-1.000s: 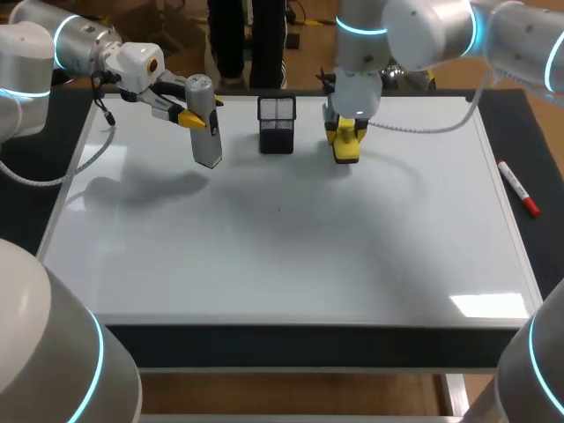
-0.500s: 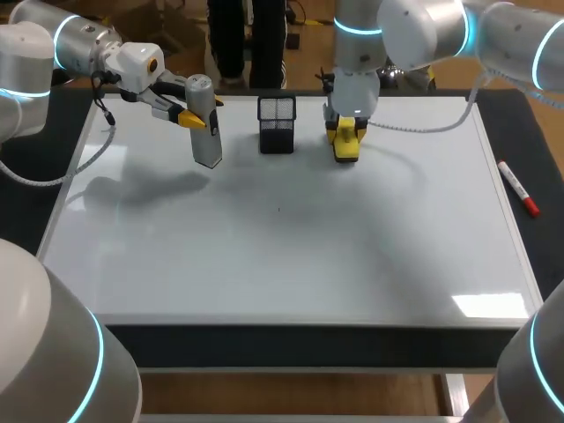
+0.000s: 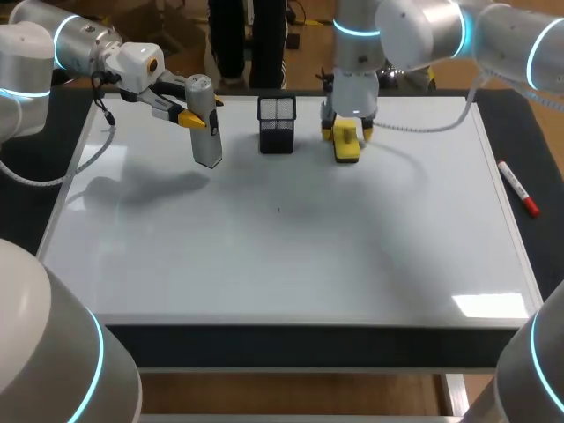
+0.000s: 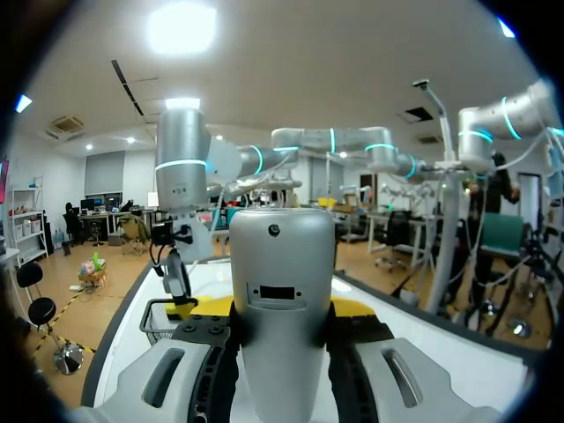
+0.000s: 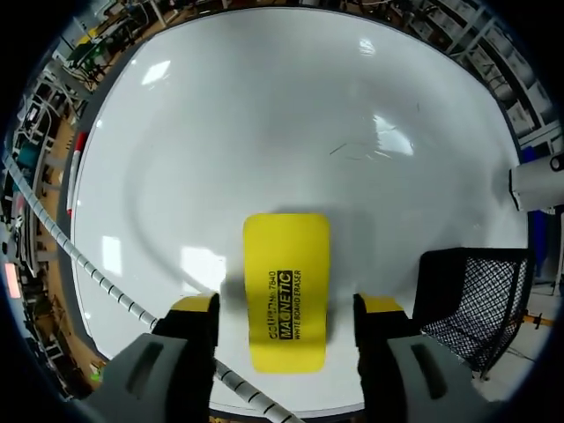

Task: Pick up the inspection probe, press it on each red-marked spot on the whiteboard one by one, put down the probe, pick up the eraser, and wipe off all the red marks.

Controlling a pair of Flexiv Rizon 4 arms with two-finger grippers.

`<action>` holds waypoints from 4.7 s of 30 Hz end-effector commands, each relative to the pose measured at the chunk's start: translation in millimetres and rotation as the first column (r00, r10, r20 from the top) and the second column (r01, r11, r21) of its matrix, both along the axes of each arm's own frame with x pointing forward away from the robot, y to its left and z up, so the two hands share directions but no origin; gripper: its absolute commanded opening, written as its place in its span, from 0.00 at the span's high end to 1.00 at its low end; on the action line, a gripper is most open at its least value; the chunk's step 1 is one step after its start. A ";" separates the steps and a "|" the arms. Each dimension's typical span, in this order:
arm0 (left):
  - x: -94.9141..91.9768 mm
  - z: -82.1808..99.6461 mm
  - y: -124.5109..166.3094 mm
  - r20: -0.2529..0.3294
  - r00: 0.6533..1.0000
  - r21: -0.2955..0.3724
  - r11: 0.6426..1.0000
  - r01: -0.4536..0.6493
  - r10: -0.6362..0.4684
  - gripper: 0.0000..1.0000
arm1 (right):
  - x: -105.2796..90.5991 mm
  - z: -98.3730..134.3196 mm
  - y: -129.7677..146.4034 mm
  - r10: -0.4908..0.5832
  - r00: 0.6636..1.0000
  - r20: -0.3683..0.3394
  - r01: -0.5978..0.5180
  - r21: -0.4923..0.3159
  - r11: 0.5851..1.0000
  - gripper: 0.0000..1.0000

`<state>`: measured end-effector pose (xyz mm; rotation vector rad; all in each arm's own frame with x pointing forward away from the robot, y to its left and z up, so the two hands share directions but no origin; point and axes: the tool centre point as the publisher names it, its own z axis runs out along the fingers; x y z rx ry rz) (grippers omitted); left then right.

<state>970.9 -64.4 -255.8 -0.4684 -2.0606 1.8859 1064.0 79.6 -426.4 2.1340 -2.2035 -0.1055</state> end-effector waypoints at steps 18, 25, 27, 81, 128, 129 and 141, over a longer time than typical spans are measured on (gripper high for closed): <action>0.3 1.8 0.4 0.000 1.000 0.002 1.000 0.002 -0.002 1.00 | -40.2 41.8 -50.0 -0.455 0.890 -0.020 0.451 0.180 0.874 0.00; 0.3 1.8 0.4 0.000 1.000 0.002 1.000 0.002 -0.002 1.00 | -39.3 59.9 -64.0 -0.616 0.784 -0.080 0.619 0.175 0.765 0.00; 0.3 1.8 0.4 0.000 1.000 0.002 1.000 0.002 -0.002 1.00 | -39.8 66.7 -68.1 -0.649 0.753 -0.104 0.655 0.204 0.728 0.00; 0.3 1.8 0.4 0.000 1.000 0.002 1.000 0.002 -0.002 1.00 | -46.4 126.3 -115.0 -0.831 0.492 -0.260 0.841 0.387 0.377 0.00; 74.2 102.5 -79.0 0.128 0.911 -0.073 0.919 -0.386 0.393 1.00 | -46.4 126.3 -115.0 -0.831 0.492 -0.260 0.841 0.387 0.377 0.00; 74.9 102.4 -81.4 0.125 0.910 -0.077 0.919 -0.387 0.394 1.00 | -46.4 126.3 -115.0 -0.831 0.492 -0.260 0.841 0.387 0.377 0.00; 81.3 94.9 -103.3 0.086 0.916 -0.087 0.919 -0.386 0.393 1.00 | -46.4 126.3 -115.0 -0.831 0.492 -0.260 0.841 0.387 0.377 0.00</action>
